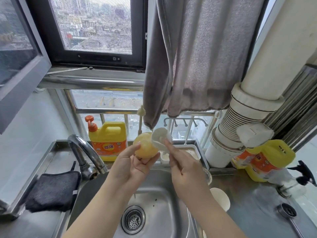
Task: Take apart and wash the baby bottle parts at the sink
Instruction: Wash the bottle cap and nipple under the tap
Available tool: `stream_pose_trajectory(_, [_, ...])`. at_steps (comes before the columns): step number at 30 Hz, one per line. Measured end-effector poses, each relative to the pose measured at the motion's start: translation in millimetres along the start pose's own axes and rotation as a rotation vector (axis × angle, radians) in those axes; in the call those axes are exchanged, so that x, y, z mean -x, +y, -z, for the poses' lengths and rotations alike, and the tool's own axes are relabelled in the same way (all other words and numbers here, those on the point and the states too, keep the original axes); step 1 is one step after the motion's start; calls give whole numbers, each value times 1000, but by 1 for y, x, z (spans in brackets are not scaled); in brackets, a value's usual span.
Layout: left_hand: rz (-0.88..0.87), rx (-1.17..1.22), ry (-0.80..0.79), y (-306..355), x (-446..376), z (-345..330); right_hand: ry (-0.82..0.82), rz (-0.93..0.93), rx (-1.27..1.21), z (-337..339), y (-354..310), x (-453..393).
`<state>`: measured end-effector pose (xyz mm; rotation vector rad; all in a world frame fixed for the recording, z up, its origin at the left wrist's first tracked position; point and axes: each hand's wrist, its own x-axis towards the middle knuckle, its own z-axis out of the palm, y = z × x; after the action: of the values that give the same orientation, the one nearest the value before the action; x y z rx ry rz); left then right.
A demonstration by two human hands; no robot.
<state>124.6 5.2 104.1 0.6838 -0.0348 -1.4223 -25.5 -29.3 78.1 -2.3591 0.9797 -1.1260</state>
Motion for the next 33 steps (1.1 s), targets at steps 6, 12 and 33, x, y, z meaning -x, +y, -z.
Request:
stream_pose_trajectory(6, [143,-224,15,4,5,8,-65,-33,-3,2,4,12])
stream_pose_trajectory(12, [118,-96,111,2,-7,9,-137,-35,-8,-4,-1,24])
stream_pose_trajectory(33, [67,-37,246,-12,-8,0,-134,-43,78,-11,2,34])
